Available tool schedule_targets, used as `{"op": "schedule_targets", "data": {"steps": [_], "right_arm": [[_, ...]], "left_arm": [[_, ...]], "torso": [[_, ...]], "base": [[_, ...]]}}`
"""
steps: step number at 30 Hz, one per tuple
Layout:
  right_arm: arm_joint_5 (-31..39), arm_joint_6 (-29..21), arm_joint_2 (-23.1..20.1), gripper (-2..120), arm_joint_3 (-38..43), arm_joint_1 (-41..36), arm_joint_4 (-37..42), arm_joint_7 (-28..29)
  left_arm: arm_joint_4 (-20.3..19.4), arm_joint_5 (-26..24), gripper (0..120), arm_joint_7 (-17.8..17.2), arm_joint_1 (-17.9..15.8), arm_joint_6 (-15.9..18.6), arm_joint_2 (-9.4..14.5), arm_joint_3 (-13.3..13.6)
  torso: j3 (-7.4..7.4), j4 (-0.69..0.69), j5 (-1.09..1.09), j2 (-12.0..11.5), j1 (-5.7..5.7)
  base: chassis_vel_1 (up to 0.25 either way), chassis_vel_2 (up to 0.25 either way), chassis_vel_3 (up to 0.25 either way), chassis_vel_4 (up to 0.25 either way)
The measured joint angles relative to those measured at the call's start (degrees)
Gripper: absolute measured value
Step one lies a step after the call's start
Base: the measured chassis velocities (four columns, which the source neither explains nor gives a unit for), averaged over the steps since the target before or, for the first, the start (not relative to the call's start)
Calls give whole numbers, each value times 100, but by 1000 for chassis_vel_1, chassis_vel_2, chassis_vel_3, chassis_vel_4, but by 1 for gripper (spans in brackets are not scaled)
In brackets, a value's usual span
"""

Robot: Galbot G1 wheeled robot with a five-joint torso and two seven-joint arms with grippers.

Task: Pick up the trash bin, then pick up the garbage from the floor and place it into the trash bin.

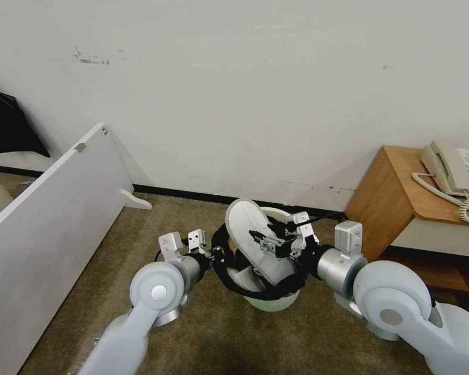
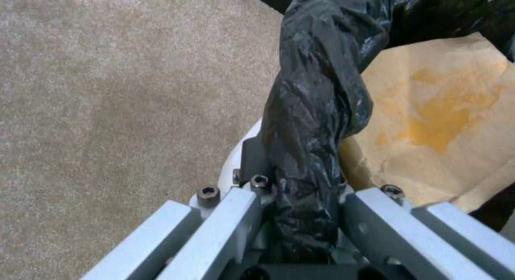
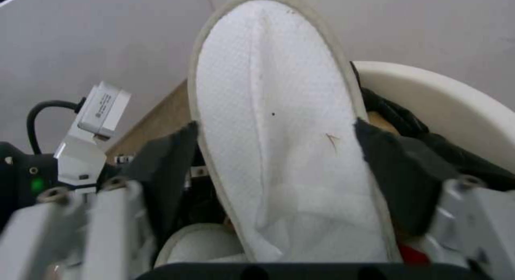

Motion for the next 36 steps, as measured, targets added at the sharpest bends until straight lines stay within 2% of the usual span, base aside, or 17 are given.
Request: {"op": "schedule_targets", "data": {"steps": [1, 3, 4, 5, 7, 15, 26, 31, 36], "right_arm": [[0, 0, 0, 80, 0, 0, 0, 0], [-19, 0, 2, 92, 0, -20, -25, 5], [-19, 0, 2, 92, 0, -20, -25, 5], [-27, 0, 2, 97, 0, -23, -30, 9], [-26, 0, 1, 99, -1, -23, -30, 9], [7, 53, -9, 100, 33, 24, -4, 10], [219, 339, -454, 100, 465, -37, 321, 10], [379, 459, -773, 100, 856, -183, 587, 37], [434, 544, -885, 100, 1101, -258, 680, 69]], "left_arm": [[0, 0, 1, 0, 0, 0, 0, 0], [-20, -18, 1, -17, 2, 0, 0, -5], [-20, -18, 1, -17, 2, 0, 0, -5], [-27, -32, 1, -29, -4, -2, 0, -11], [-28, -38, 1, -34, -8, -3, 2, -17], [-29, -103, 1, -109, -30, -4, 35, -47], [-51, -124, 1, -219, -60, 10, 116, -12], [-105, -124, 1, -215, -32, 35, 228, -6], [-162, -81, 1, -179, 46, 63, 311, 6]], "torso": [[0, 0, 0, 0, 0], [0, 0, 0, 0, 0], [0, 0, 0, 0, 0], [0, 0, 0, 0, 0], [0, 0, 0, 0, 0], [0, 0, 0, 0, 0], [0, 0, 0, 0, 0], [0, 0, 0, 0, 0], [0, 0, 0, 0, 0]], "base": [[0, 0, 0, 0], [0, 0, 0, 0], [0, 0, 0, 0], [0, 0, 0, 0], [0, 0, 0, 0], [0, 0, 0, 0], [0, 0, 0, 0], [0, 0, 0, 0], [0, 0, 0, 0]]}}
